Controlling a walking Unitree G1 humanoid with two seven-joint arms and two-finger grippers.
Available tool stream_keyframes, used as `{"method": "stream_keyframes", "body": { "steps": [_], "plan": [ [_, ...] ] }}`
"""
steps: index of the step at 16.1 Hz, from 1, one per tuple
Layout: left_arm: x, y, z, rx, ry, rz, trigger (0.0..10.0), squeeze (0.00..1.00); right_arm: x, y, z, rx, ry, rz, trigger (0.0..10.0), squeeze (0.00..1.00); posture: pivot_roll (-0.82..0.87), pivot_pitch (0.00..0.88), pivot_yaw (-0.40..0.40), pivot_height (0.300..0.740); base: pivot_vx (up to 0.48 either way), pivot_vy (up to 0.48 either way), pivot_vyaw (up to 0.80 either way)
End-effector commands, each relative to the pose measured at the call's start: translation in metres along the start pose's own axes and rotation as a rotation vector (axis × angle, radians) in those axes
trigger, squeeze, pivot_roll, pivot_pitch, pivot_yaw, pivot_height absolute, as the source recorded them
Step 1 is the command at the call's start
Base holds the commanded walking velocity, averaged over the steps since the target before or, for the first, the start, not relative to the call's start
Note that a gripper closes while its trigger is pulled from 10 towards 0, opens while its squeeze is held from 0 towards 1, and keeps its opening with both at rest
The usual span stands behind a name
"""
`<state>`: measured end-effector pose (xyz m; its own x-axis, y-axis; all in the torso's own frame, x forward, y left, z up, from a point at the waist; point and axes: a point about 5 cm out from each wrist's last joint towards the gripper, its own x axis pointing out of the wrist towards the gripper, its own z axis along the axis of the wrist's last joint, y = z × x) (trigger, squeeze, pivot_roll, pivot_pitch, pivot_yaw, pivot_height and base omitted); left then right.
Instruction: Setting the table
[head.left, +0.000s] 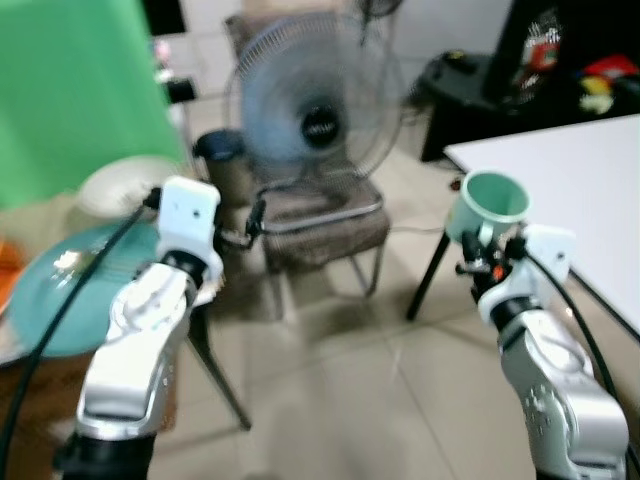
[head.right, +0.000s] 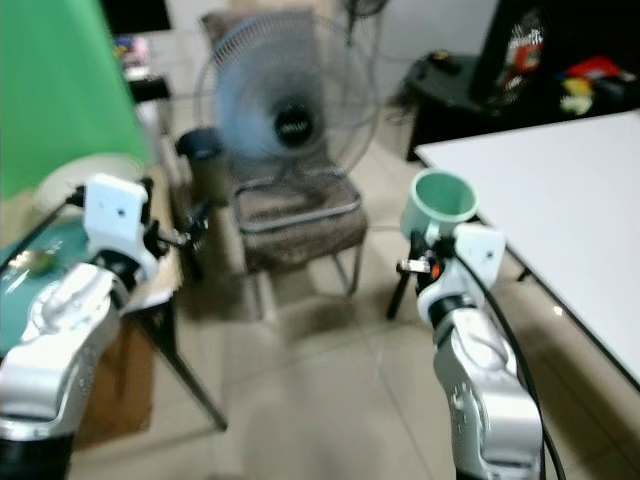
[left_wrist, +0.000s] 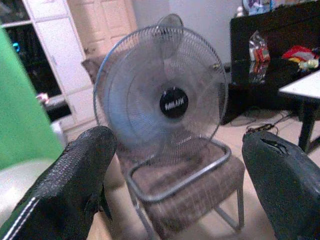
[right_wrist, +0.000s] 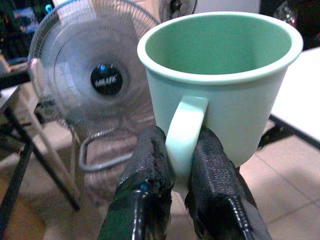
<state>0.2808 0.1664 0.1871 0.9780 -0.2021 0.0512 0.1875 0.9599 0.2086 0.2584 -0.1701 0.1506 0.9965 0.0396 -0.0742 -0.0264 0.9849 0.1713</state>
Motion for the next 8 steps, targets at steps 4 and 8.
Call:
{"method": "stream_keyframes", "body": {
  "steps": [4, 8],
  "plan": [
    [0.0007, 0.0057, -0.0027, 0.001, 0.017, 0.012, 10.0, 0.0, 0.0026, 0.009, 0.0055, 0.014, -0.026, 0.037, 10.0, 0.0, 0.04, 0.0, -0.016, 0.74, 0.385, 0.0, -0.68],
    [0.0005, 0.0082, -0.0051, 0.007, 0.027, 0.014, 10.0, 0.0, 0.0038, 0.011, 0.008, 0.003, -0.038, 0.045, 10.0, 0.0, 0.04, 0.0, -0.017, 0.74, 0.363, 0.0, -0.26]
  ]
}}
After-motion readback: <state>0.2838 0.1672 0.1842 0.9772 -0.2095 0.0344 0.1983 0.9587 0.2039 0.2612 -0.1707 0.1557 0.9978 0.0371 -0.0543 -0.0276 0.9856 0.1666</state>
